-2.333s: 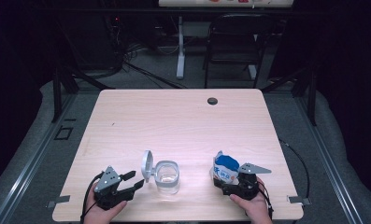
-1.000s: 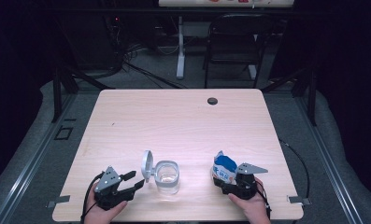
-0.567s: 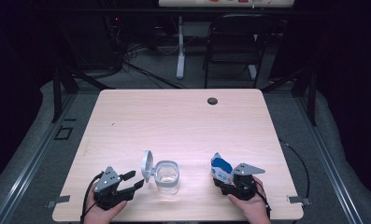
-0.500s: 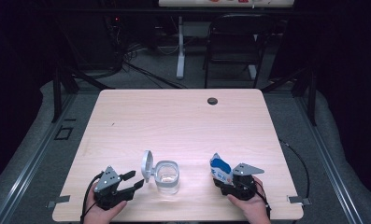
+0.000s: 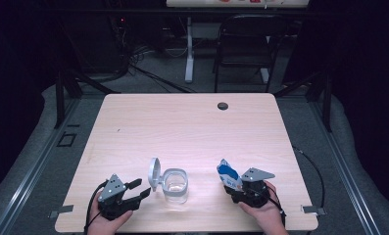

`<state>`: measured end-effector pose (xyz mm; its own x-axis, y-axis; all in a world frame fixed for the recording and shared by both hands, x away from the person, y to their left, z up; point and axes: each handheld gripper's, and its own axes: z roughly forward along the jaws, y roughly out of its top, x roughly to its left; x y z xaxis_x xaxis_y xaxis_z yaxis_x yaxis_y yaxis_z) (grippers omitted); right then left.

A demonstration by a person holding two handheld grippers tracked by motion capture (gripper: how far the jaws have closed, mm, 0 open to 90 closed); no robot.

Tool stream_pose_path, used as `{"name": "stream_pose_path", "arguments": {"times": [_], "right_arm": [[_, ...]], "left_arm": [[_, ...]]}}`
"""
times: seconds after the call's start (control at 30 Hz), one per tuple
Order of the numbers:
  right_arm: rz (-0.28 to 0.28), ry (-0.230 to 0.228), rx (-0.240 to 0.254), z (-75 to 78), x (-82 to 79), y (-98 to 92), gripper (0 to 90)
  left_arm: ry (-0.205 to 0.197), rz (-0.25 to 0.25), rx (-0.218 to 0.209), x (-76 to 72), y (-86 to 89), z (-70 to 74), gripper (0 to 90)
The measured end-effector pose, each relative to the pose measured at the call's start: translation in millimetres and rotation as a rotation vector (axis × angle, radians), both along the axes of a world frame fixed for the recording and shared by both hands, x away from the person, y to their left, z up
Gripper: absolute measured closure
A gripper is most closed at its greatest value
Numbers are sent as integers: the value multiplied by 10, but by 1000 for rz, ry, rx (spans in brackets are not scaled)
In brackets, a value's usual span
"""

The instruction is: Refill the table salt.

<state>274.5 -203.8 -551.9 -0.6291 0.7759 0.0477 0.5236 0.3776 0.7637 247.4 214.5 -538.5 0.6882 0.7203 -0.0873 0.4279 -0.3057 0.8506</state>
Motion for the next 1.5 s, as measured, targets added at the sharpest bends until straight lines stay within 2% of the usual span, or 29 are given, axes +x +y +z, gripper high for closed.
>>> {"name": "stream_pose_path", "arguments": {"times": [0.4,0.7,0.77,1.13,1.4,1.5], "right_arm": [[41,-31,-99,230,73,138,447],[70,-61,-124,345,101,264,447],[79,-64,-143,368,111,269,447],[87,-80,-182,426,149,313,447],[95,-84,-202,406,156,369,447],[102,-88,-205,393,165,390,447]], "left_arm": [[0,-7,-2,3,-5,-9,506],[4,-8,-6,4,-15,-16,506],[4,-6,-2,3,-16,-16,506],[8,-13,4,9,-24,-21,504],[7,-13,8,5,-21,-21,504],[-4,-8,-7,0,-21,-25,504]]}}
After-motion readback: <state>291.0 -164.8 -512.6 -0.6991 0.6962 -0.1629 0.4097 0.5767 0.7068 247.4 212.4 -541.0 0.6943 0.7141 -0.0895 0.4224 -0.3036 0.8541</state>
